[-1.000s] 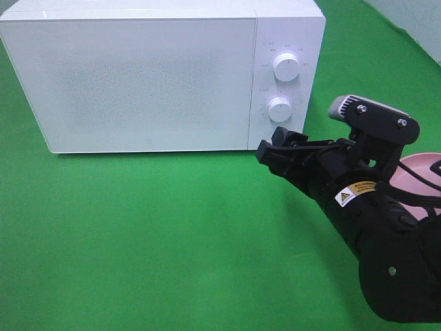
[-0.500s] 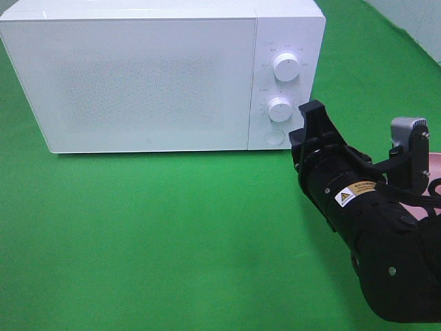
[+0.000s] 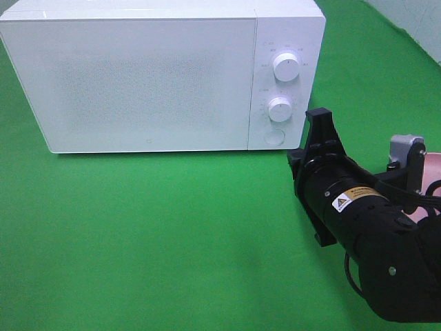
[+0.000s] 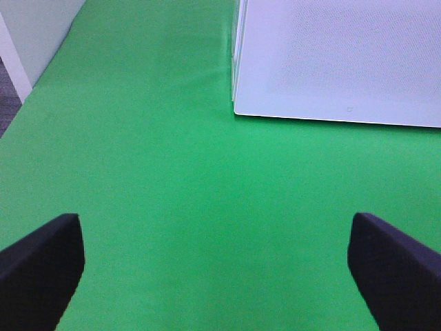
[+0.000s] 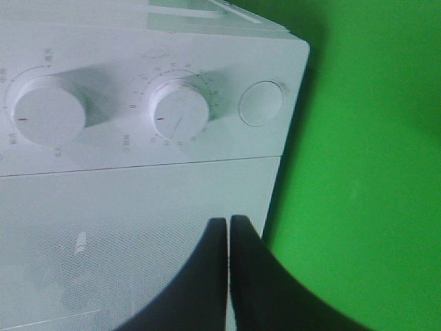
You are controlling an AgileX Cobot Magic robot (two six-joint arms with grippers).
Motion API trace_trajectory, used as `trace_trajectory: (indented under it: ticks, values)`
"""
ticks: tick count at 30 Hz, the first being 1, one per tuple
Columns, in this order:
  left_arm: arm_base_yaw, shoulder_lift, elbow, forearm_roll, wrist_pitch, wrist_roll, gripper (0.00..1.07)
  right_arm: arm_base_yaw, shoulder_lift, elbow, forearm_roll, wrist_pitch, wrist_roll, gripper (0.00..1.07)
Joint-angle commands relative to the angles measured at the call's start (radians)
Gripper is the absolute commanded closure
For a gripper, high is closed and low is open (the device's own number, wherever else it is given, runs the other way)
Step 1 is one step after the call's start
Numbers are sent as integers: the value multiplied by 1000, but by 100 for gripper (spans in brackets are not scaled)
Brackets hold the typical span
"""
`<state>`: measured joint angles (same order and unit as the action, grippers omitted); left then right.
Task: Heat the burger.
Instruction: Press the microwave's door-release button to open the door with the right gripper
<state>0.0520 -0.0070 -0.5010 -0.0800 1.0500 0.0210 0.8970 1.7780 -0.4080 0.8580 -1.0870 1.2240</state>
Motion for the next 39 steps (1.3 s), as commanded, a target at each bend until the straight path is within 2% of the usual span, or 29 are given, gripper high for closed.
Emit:
trace_trajectory:
  ticks: [1, 8, 11, 21, 24, 26, 39]
  values:
    - [-6, -19, 2, 0, -10, 0, 10, -7, 25, -6, -8, 31, 77, 107]
    - [-6, -19, 2, 0, -10, 0, 10, -42, 74, -29, -66, 45, 132, 107]
    - [-6, -20, 2, 0, -10, -1, 10, -83, 100, -65, -122, 45, 141, 107]
    - [-6, -20, 2, 0, -10, -1, 10, -207, 150, -148, -181, 76, 148, 107]
    - [-6, -20, 2, 0, -10, -1, 10, -217, 159, -159, -192, 79, 149, 107]
    - [-6, -20, 2, 0, -10, -1, 10, -251, 192, -201, -233, 125, 170, 107]
    - [-6, -20, 2, 0, -10, -1, 10, -290, 282, -313, -254, 158, 182, 107]
